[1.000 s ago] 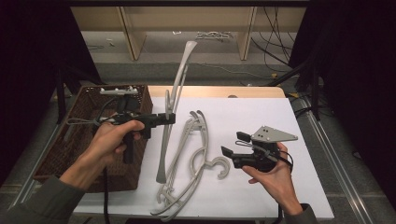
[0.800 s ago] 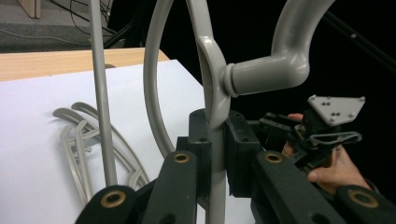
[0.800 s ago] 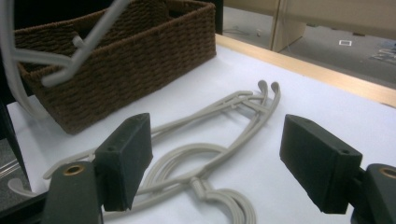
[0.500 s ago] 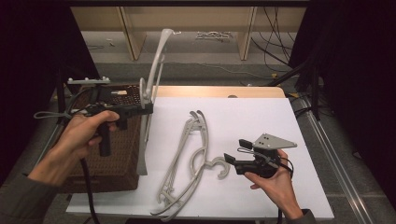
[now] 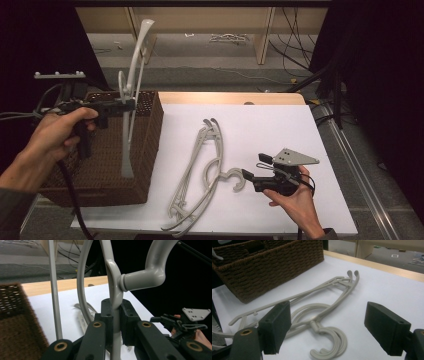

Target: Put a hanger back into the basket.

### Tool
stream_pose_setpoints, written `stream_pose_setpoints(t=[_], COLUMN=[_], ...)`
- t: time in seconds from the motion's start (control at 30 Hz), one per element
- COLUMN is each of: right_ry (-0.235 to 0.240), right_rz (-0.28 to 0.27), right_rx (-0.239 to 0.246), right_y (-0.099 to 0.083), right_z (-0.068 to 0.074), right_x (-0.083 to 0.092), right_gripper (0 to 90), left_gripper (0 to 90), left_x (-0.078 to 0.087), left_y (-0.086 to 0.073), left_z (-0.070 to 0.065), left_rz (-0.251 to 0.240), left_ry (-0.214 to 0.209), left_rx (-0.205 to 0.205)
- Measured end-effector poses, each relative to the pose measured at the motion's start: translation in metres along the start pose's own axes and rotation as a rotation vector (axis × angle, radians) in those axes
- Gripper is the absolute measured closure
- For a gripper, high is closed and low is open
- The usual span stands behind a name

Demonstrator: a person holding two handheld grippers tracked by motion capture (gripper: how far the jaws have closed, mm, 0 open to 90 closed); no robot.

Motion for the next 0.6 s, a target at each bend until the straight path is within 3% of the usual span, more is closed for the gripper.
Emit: stream_pose_setpoints(t=[0.37, 0.43, 0.6], right_ry=[0.006, -0.002, 0.002], right_rz=[0.031, 0.042, 0.026], right_rx=[-0.014, -0.003, -0.007], right_y=[-0.006, -0.007, -0.008], right_z=[0.0, -0.001, -0.002], right_x=[0.001, 0.002, 0.001], right_gripper=[22.5, 22.5, 22.5], left_gripper=[82.5, 82.5, 82.5], left_x=[0.014, 0.018, 0.025], left_y=[-0.004, -0.011, -0.026], left_z=[0.039, 0.051, 0.065], left_rz=[0.003, 0.007, 0.038], left_ry=[0.074, 0.08, 0.117], left_rx=[-0.034, -0.023, -0.053])
Point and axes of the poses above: each handheld gripper's, and its own axes: x roughly backward along the jaws, y roughly out of its top, z roughly to its left, the point moved 7 cm from there along -x, roughly forward along the jaws, and after that the axes turned 2 degrees about -y, right-handed, at the moved point
